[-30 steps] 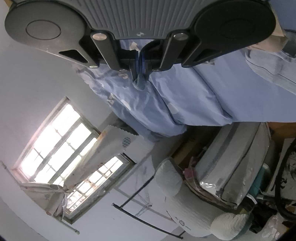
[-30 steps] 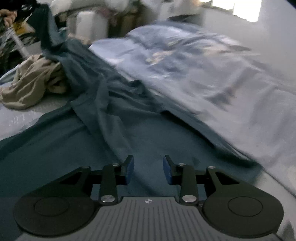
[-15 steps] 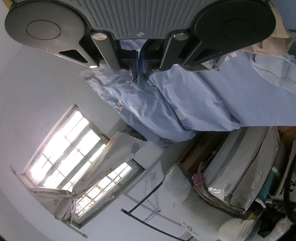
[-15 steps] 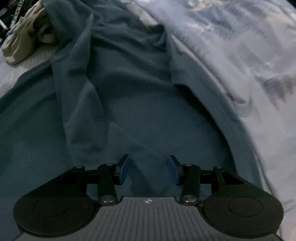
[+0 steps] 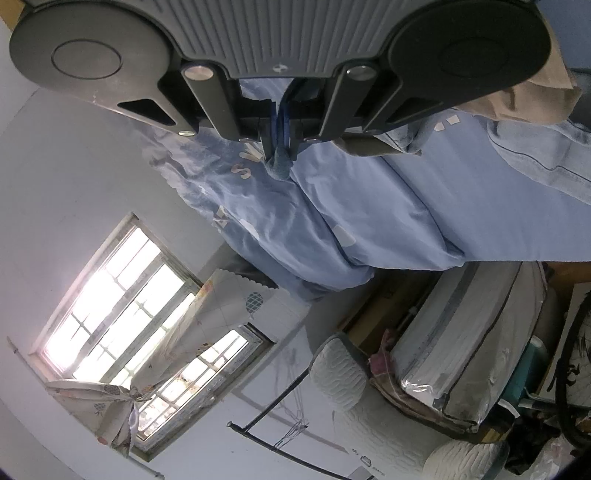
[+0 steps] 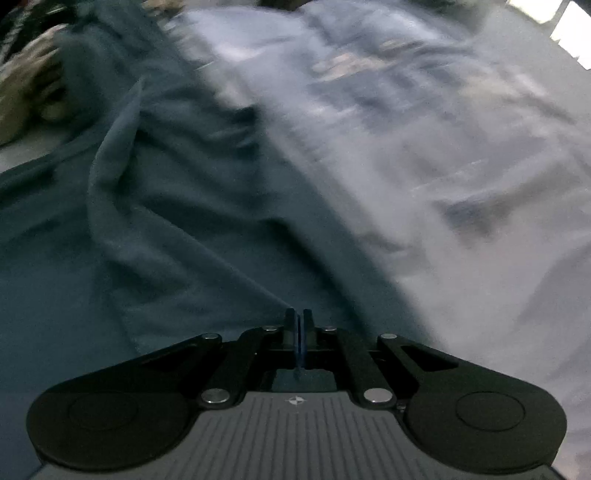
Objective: Fold clothes
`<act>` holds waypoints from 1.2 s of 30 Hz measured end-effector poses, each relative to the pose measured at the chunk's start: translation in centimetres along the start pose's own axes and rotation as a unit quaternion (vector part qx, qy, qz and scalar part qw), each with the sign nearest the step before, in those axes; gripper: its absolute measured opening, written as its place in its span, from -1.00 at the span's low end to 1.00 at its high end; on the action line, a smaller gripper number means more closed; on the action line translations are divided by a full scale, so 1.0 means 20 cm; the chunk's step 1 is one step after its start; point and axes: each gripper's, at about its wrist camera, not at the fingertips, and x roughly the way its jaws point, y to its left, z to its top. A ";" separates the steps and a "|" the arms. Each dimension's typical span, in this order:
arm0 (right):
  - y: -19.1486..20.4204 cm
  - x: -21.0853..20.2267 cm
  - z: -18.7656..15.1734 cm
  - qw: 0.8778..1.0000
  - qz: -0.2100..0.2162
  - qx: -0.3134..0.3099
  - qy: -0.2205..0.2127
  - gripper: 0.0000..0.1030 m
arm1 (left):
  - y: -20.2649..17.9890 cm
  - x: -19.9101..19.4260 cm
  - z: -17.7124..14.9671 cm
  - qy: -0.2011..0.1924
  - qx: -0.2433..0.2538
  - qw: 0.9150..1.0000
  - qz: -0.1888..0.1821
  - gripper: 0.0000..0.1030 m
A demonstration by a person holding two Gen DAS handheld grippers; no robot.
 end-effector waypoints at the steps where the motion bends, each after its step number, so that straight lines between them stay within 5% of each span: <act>1: -0.01 0.00 0.00 1.000 -0.014 0.003 -0.005 -1.00 | 0.00 0.00 0.00 -0.001 0.001 1.000 0.001 -0.99; 9: 0.00 -0.08 0.04 0.993 -0.083 0.043 -0.070 -0.82 | 0.02 0.02 -0.01 0.002 0.002 1.000 0.005 -0.99; 11: 0.07 -0.12 0.10 0.991 -0.047 0.059 -0.111 -0.37 | 0.01 0.02 -0.01 0.001 0.005 1.000 0.002 -0.99; 13: 0.14 -0.16 0.18 0.986 0.010 0.074 -0.150 -0.18 | 0.02 0.01 -0.01 0.001 0.003 1.000 -0.002 -0.99; 18: 0.30 -0.06 0.44 0.970 0.111 0.103 -0.190 -0.18 | 0.02 -0.01 -0.03 0.013 0.013 1.000 -0.011 -0.99; 23: 0.47 0.06 0.64 0.973 0.129 0.054 -0.185 -0.19 | 0.02 -0.01 -0.05 0.029 0.032 0.999 -0.017 -0.99; 24: 0.50 0.07 0.66 0.974 0.132 0.040 -0.177 -0.25 | 0.03 -0.01 -0.05 0.031 0.032 0.999 -0.019 -0.99; 25: 0.53 0.08 0.68 0.976 0.134 0.026 -0.171 -0.51 | 0.04 -0.01 -0.06 0.035 0.033 0.999 -0.021 -0.99; 27: 0.56 0.08 0.70 0.977 0.126 0.006 -0.170 -0.93 | 0.06 -0.01 -0.06 0.039 0.032 0.998 -0.023 -0.99; 31: 0.54 0.02 0.73 0.976 0.080 0.021 -0.203 -0.95 | 0.12 -0.02 -0.06 0.038 0.023 0.999 -0.021 -0.99; 36: 0.52 0.10 0.79 0.982 0.042 0.063 -0.171 -0.89 | 0.18 -0.07 -0.01 0.029 0.010 1.000 -0.008 -0.99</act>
